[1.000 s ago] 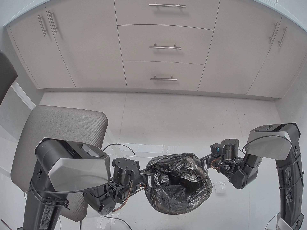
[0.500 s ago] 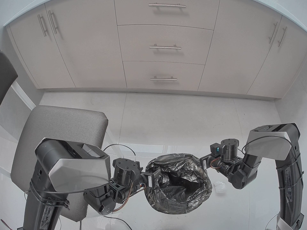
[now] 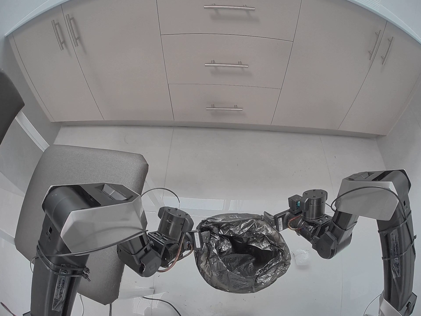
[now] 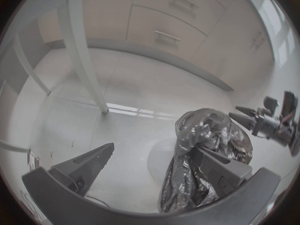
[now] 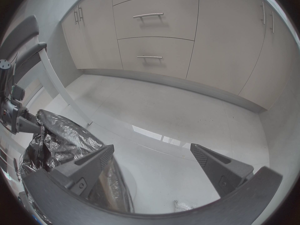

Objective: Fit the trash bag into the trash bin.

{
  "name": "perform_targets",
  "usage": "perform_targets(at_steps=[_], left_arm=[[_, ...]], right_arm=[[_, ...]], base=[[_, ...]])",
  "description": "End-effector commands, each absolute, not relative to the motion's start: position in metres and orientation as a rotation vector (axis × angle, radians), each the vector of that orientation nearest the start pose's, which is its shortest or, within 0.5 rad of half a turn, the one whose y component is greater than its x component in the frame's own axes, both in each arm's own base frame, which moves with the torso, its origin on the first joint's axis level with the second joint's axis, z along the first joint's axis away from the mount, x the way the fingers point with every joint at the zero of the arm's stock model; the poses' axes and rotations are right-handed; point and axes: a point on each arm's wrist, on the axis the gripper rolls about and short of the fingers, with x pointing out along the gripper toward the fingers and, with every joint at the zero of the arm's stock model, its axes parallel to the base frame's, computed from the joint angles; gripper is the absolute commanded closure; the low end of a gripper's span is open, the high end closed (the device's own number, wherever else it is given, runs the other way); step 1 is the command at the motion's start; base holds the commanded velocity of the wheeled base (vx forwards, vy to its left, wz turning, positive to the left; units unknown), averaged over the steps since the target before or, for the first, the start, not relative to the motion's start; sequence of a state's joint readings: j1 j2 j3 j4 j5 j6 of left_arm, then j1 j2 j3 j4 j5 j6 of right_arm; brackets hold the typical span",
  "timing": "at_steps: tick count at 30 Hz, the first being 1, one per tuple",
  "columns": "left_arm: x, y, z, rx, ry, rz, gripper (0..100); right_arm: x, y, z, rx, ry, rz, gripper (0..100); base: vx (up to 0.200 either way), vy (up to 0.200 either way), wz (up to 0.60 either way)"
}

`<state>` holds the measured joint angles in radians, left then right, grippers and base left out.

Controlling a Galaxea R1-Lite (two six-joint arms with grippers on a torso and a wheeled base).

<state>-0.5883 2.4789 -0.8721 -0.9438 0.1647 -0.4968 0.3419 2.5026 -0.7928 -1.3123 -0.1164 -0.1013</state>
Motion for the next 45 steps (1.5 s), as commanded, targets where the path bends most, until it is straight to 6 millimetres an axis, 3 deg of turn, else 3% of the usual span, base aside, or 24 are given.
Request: perform_targets(at_steps=[1,13,20,23,35,42,45], left_arm=[[0.347,-0.208,-0.028,-0.344,0.661,-0.173,0],[0.346,-0.209,-0.031,-0.35,0.669,-0.172,0],[0.352,-0.207,-0.052,-0.244,0.718,-0.136,0],[0.358,-0.204,-0.055,-0.22,0.737,-0.095,0],[0.353,-0.204,-0.066,-0.116,0.815,-0.1,0],[0.351,-0.205,-0.064,-0.113,0.819,-0.102,0],[0.353,-0.204,-0.048,-0.197,0.793,-0.09,0]], right_arm=[[0.367,0.128,-0.046,-0.184,0.369,0.233,0],[0.367,0.128,-0.047,-0.185,0.371,0.233,0],[0.367,0.128,-0.048,-0.185,0.372,0.233,0],[0.367,0.129,-0.048,-0.186,0.374,0.235,0],[0.367,0.129,-0.049,-0.186,0.374,0.233,0],[0.368,0.129,-0.047,-0.176,0.364,0.225,0],[0.361,0.132,-0.038,-0.146,0.345,0.243,0]], base=[[0.0,0.0,0.0],[0.0,0.0,0.0],[0.0,0.0,0.0],[0.0,0.0,0.0],[0.0,0.0,0.0],[0.0,0.0,0.0],[0.0,0.0,0.0]])
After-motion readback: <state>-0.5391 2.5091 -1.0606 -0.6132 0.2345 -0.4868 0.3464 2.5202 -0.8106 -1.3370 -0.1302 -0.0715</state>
